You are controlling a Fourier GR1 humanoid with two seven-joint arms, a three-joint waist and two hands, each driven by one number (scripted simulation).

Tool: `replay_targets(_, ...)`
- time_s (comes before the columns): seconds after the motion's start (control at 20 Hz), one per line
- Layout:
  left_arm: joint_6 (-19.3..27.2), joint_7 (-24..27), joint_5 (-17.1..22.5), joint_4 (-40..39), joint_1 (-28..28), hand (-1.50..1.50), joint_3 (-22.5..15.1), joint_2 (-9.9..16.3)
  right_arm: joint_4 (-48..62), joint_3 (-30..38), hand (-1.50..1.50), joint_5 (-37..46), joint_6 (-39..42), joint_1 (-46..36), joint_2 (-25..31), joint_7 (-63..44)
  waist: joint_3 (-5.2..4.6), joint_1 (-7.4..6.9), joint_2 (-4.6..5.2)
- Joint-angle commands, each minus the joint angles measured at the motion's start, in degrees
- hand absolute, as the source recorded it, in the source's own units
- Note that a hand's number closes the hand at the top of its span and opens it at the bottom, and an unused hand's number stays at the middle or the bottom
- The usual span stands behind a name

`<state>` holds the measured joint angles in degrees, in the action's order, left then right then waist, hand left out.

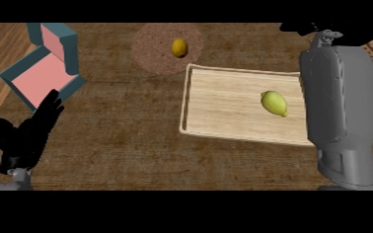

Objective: Pick the sweet potato from the tray and place it in the tiered shelf

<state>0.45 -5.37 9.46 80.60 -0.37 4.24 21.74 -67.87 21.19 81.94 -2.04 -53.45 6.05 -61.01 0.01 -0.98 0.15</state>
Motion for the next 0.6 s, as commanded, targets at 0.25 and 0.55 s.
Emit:
replay_targets(0.25, -2.5, 1.98, 0.37, -1.77, 1.18, 0.0, 2.23, 0.79, -4.54, -0.71, 1.5, 4.19, 1.42, -8.6, 2.56, -6.79, -0.06, 0.69, -0.19)
replay_targets(0.55, -0.6, -0.6, -0.45, -0.14, 0.77, 0.0, 2.25, -0.2, -3.57, 0.02, 1.5, 9.09, 4.24, -13.1, 6.46, -7.84, -0.05, 0.86, -0.29)
